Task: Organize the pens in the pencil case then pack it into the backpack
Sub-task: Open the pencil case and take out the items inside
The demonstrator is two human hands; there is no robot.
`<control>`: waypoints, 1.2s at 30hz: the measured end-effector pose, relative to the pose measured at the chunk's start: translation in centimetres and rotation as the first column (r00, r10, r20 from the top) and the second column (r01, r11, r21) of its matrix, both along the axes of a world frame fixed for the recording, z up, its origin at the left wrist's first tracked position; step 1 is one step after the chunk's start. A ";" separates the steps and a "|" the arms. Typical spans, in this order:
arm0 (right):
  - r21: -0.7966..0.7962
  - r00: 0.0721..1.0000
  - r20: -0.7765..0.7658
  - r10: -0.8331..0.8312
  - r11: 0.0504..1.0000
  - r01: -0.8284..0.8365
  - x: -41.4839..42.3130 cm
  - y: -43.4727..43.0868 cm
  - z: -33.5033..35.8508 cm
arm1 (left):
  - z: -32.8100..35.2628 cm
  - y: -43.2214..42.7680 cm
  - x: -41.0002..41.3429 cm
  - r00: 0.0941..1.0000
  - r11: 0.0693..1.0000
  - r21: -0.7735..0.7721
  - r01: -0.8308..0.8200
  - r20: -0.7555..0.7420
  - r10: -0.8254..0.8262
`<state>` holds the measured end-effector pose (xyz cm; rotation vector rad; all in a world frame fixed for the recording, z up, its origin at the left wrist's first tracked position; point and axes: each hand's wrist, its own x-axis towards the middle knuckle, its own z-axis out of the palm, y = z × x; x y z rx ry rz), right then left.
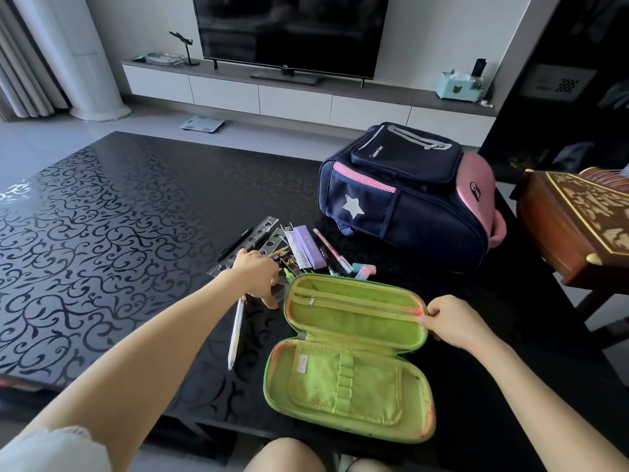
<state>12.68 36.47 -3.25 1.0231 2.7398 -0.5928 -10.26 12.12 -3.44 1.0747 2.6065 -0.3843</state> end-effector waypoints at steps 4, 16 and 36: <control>0.001 1.000 -0.006 -0.015 1.000 0.015 0.0 -0.2 0.1 | -0.1 0.0 -0.2 0.999 0.999 0.013 -0.033 -0.009 0.033; 0.035 0.876 -0.480 0.036 0.999 -0.022 2.5 -5.5 3.3 | 4.0 -3.4 4.6 0.986 0.747 0.643 -0.167 0.094 0.139; -0.231 0.879 -0.476 0.018 0.962 -0.145 10.3 -7.1 2.8 | 0.0 -2.4 14.5 0.928 0.903 0.271 0.332 0.078 -0.365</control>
